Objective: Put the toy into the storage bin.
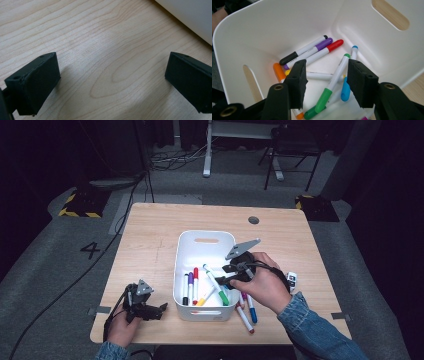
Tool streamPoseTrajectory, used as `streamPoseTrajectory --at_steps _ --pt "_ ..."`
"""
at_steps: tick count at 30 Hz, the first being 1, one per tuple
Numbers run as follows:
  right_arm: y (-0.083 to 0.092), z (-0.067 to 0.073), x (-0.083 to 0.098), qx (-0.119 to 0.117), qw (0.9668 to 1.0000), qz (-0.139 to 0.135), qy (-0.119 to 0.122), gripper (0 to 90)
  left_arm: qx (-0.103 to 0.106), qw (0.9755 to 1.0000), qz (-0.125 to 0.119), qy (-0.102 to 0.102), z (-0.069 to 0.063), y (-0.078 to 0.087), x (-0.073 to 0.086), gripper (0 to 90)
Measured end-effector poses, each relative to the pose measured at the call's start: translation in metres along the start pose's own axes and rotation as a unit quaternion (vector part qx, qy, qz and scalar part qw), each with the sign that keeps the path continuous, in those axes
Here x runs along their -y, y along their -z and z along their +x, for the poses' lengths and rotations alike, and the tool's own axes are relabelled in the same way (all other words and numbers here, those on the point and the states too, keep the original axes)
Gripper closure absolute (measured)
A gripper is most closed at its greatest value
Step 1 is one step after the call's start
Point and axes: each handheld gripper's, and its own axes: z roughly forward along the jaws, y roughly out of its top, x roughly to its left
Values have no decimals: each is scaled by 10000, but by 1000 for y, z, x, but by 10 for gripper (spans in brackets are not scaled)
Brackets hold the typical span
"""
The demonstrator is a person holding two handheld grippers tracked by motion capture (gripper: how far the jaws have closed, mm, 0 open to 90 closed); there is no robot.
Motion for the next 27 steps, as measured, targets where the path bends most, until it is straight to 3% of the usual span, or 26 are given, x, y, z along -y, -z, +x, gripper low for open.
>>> streamPoseTrajectory --at_steps 12,18,27 --pt "29 -25 21 265 9987 -149 -399 535 -1 10000 0 0 0 0 0 0" --pt "43 -35 34 323 9970 -366 -601 540 1 10000 0 1 0 0 0 0" --pt "43 -43 55 475 9958 -99 -774 543 2 10000 5 0 0 0 0 0"
